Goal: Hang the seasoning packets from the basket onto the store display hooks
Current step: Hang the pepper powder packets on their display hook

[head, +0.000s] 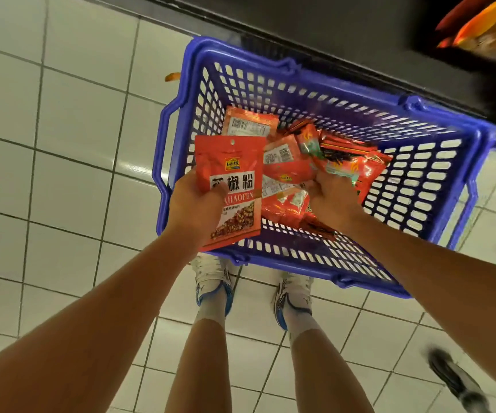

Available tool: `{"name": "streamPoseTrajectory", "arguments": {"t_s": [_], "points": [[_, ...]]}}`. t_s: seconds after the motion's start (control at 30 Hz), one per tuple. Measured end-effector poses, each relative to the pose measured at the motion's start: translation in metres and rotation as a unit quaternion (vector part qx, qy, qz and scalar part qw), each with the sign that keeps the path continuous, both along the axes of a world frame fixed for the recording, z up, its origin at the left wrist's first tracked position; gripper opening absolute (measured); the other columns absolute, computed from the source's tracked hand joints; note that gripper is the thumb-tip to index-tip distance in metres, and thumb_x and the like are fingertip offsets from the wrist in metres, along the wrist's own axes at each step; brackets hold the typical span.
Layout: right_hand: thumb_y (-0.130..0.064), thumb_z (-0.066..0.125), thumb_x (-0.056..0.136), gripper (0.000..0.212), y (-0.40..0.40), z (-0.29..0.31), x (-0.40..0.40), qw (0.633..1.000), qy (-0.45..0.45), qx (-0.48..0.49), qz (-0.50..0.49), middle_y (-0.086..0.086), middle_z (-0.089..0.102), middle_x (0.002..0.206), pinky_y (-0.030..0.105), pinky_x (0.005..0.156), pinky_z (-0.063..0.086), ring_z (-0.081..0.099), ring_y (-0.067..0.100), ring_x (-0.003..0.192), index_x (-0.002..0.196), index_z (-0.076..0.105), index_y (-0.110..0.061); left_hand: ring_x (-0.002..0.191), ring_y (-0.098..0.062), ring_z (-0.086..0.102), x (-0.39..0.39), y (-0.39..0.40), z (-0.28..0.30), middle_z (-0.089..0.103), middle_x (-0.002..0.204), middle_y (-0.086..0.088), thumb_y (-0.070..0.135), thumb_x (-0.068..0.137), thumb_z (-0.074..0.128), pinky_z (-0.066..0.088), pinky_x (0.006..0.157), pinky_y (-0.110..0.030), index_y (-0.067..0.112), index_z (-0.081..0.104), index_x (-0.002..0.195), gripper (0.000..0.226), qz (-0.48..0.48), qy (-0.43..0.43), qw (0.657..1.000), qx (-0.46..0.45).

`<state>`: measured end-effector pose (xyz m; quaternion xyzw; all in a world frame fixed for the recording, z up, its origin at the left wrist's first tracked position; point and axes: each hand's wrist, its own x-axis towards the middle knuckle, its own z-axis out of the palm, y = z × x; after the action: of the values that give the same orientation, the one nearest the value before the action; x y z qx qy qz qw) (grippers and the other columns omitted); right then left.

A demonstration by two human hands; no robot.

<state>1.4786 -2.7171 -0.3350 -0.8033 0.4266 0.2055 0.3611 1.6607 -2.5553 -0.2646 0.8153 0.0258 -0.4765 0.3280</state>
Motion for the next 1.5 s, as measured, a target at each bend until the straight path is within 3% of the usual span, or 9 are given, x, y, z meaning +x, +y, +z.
{"name": "streamPoseTrajectory", "arguments": {"t_s": [0.17, 0.37, 0.53, 0.77, 0.87, 1.0, 1.23, 1.37, 1.5], "points": [[-0.011, 0.055, 0.096, 0.017, -0.013, 0.058, 0.005, 0.912, -0.082, 0.176, -0.361, 0.003, 0.078, 0.089, 0.048, 0.079, 0.06, 0.075, 0.027, 0.086, 0.094, 0.072, -0.013, 0.092, -0.027, 0.075, 0.001, -0.008, 0.058, 0.078, 0.102, -0.002, 0.01, 0.093, 0.064, 0.059, 0.089, -0.053, 0.023, 0.072, 0.108, 0.022, 0.054, 0.072, 0.996, -0.022], [-0.025, 0.064, 0.068, 0.037, -0.015, 0.175, 0.021, 0.792, -0.151, 0.323, -0.495, 0.014, 0.077, 0.092, 0.046, 0.069, 0.06, 0.075, 0.032, 0.081, 0.1, 0.072, -0.009, 0.092, -0.032, 0.076, -0.001, -0.01, 0.15, 0.078, 0.101, -0.008, 0.016, 0.092, 0.069, 0.057, 0.091, -0.057, 0.015, 0.072, 0.111, 0.019, 0.097, 0.096, 0.988, -0.067], [-0.034, 0.066, 0.096, 0.027, -0.046, 0.304, 0.04, 0.819, -0.232, 0.281, -0.444, 0.007, 0.078, 0.08, 0.037, 0.061, 0.062, 0.076, 0.022, 0.069, 0.077, 0.081, -0.021, 0.086, -0.03, 0.077, 0.003, -0.028, 0.257, 0.079, 0.096, -0.011, 0.032, 0.089, 0.073, 0.062, 0.077, -0.046, 0.012, 0.075, 0.104, 0.025, 0.118, 0.082, 0.977, -0.155], [-0.033, 0.073, 0.082, 0.019, -0.088, 0.523, 0.046, 0.827, -0.361, 0.218, -0.373, 0.011, 0.078, 0.089, 0.05, 0.081, 0.058, 0.073, 0.028, 0.077, 0.084, 0.08, -0.016, 0.049, -0.021, 0.069, 0.025, -0.067, 0.459, 0.075, 0.07, -0.011, 0.011, 0.086, 0.073, 0.051, 0.04, -0.025, 0.002, 0.074, 0.089, 0.01, 0.13, 0.038, 0.956, -0.26], [-0.027, 0.069, 0.082, 0.012, -0.091, 0.62, 0.041, 0.817, -0.417, 0.197, -0.347, 0.008, 0.078, 0.087, 0.051, 0.082, 0.057, 0.071, 0.029, 0.081, 0.083, 0.08, -0.021, 0.062, -0.016, 0.073, 0.034, -0.081, 0.556, 0.078, 0.078, -0.006, 0.008, 0.088, 0.071, 0.055, 0.052, -0.024, 0.014, 0.077, 0.083, 0.01, 0.095, 0.001, 0.943, -0.32], [-0.022, 0.068, 0.075, 0.015, -0.094, 0.741, 0.03, 0.796, -0.501, 0.111, -0.32, -0.008, 0.074, 0.069, 0.025, 0.062, 0.055, 0.068, 0.007, 0.062, 0.07, 0.077, -0.032, 0.063, -0.016, 0.072, 0.04, -0.095, 0.677, 0.077, 0.079, -0.004, 0.028, 0.083, 0.073, 0.056, 0.054, -0.027, 0.018, 0.077, 0.081, 0.01, 0.028, -0.042, 0.92, -0.389], [-0.057, 0.068, 0.076, 0.02, -0.109, 0.911, 0.036, 0.746, -0.611, -0.055, -0.259, -0.014, 0.076, 0.077, 0.026, 0.065, 0.057, 0.069, 0.002, 0.07, 0.081, 0.078, -0.041, 0.069, -0.021, 0.073, 0.054, -0.126, 0.831, 0.078, 0.085, -0.006, 0.021, 0.076, 0.076, 0.059, 0.061, -0.034, 0.015, 0.078, 0.087, 0.013, -0.032, -0.076, 0.844, -0.53], [-0.058, 0.07, 0.072, 0.025, -0.119, 0.973, 0.041, 0.717, -0.634, -0.13, -0.259, -0.003, 0.075, 0.078, 0.051, 0.075, 0.06, 0.066, 0.018, 0.075, 0.078, 0.076, -0.035, 0.075, -0.025, 0.074, 0.061, -0.146, 0.89, 0.078, 0.09, -0.014, 0.011, 0.078, 0.073, 0.061, 0.068, -0.035, 0.003, 0.073, 0.099, 0.022, -0.043, -0.077, 0.811, -0.579], [-0.05, 0.073, 0.071, 0.012, -0.132, 1.026, 0.051, 0.674, -0.664, -0.165, -0.278, -0.01, 0.075, 0.072, 0.037, 0.069, 0.056, 0.067, 0.009, 0.067, 0.075, 0.077, -0.039, 0.076, -0.027, 0.075, 0.066, -0.17, 0.932, 0.077, 0.095, -0.018, 0.016, 0.09, 0.068, 0.06, 0.066, -0.037, 0.004, 0.071, 0.105, 0.019, -0.05, -0.066, 0.794, -0.603]]}}
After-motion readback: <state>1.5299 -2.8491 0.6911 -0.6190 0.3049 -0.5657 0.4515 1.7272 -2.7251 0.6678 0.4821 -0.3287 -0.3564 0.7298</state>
